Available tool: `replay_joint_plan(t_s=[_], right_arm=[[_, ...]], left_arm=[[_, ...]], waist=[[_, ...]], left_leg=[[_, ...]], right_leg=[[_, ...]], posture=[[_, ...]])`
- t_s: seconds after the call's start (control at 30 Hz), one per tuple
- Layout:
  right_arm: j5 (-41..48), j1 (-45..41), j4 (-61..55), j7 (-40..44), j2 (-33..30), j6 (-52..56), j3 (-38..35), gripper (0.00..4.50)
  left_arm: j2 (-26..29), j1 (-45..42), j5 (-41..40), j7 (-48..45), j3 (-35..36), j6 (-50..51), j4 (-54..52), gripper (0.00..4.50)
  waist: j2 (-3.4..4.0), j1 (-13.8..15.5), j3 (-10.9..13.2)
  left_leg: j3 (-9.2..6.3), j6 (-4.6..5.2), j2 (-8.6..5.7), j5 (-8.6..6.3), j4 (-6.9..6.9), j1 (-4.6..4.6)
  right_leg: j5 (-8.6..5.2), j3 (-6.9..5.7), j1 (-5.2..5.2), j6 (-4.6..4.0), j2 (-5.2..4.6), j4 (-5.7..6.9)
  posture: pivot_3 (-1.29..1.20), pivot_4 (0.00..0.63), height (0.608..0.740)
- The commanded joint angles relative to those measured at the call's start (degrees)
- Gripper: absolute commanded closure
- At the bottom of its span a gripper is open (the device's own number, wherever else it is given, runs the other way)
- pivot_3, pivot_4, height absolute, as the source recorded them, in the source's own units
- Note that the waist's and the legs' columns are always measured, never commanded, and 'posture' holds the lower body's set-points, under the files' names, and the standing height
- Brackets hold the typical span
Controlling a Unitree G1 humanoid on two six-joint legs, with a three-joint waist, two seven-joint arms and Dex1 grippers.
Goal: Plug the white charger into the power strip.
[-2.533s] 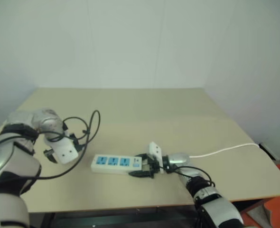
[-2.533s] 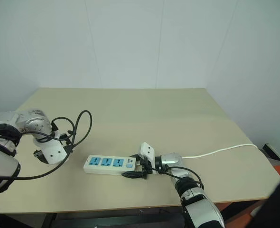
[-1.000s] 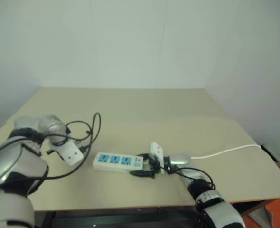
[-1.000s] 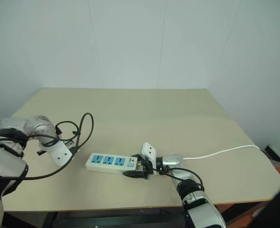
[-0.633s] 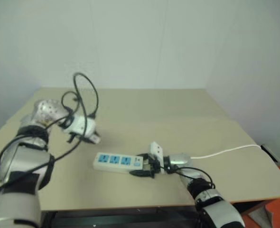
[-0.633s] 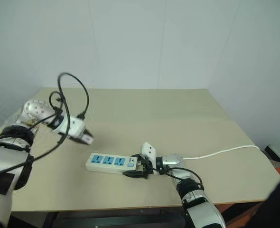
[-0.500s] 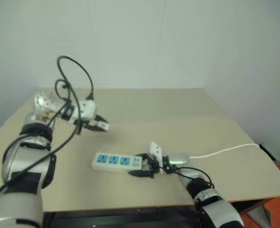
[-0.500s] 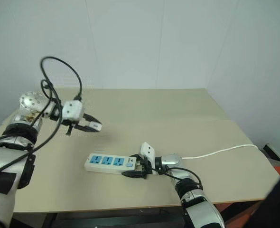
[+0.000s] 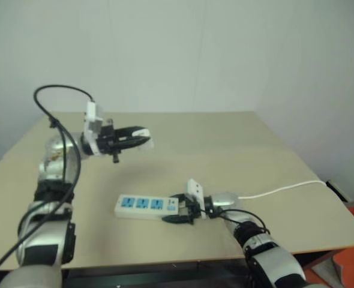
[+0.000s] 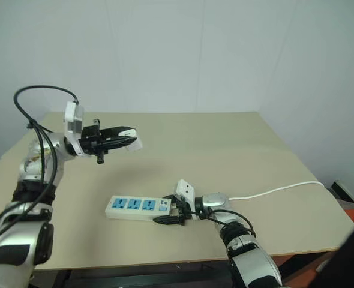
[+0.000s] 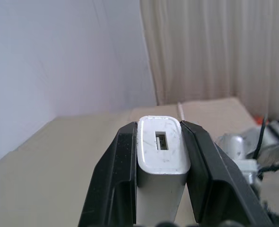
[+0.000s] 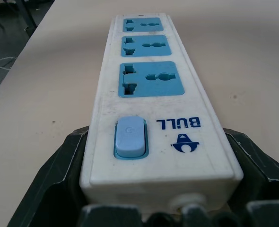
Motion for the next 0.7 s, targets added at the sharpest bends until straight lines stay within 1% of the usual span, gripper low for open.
replay_joint_plan(t_s=[0.03,0.17,0.33,0.5,0.7], right_arm=[[-0.57,-0.12,1.12,1.11,0.56,-1.79,0.49,1.09],[-1.77,-0.45,2.86,0.7,0.77,-3.22,0.9,1.09],[-2.91,-0.86,4.59,1.17,0.86,-4.08,1.48,1.09],[-3.31,-0.31,5.02,2.64,0.76,-4.62,2.1,1.09],[-3.4,0.23,5.05,3.56,0.84,-4.71,2.38,1.09]], left_arm=[[-0.68,3.72,-3.45,3.35,2.0,4.15,-9.76,3.46],[-1.51,9.88,-6.05,5.56,1.82,8.81,-18.32,3.46],[-1.97,16.95,-8.5,6.21,0.76,13.65,-24.9,3.46],[-2.71,21.87,-9.51,6.54,-0.29,15.95,-28.03,3.46],[-3.43,23.05,-8.06,6.2,-1.45,15.2,-27.29,3.46]], waist=[[0.0,-0.11,0.0],[0.0,-0.13,0.0],[0.0,-0.23,0.0],[0.0,-0.23,0.0],[0.0,-0.26,0.0]], left_leg=[[0.0,0.0,0.0,0.0,0.01,0.0],[-0.01,0.0,0.0,0.0,0.0,0.12],[0.0,-0.01,-0.01,-0.01,-0.06,0.4],[0.0,-0.02,-0.01,-0.01,-0.16,0.83],[0.0,-0.02,-0.01,-0.01,-0.19,0.88]], right_leg=[[0.0,0.0,0.0,0.0,0.0,0.01],[0.0,-0.01,0.11,0.0,0.0,-0.01],[-0.01,0.02,0.34,0.0,0.0,-0.06],[-0.05,0.0,0.76,-0.03,-0.01,-0.16],[-0.06,-0.01,0.79,-0.04,0.0,-0.16]], posture=[[0.0,0.15,0.74],[0.0,0.15,0.74],[0.0,0.15,0.74],[0.0,0.15,0.74],[0.0,0.15,0.74]])
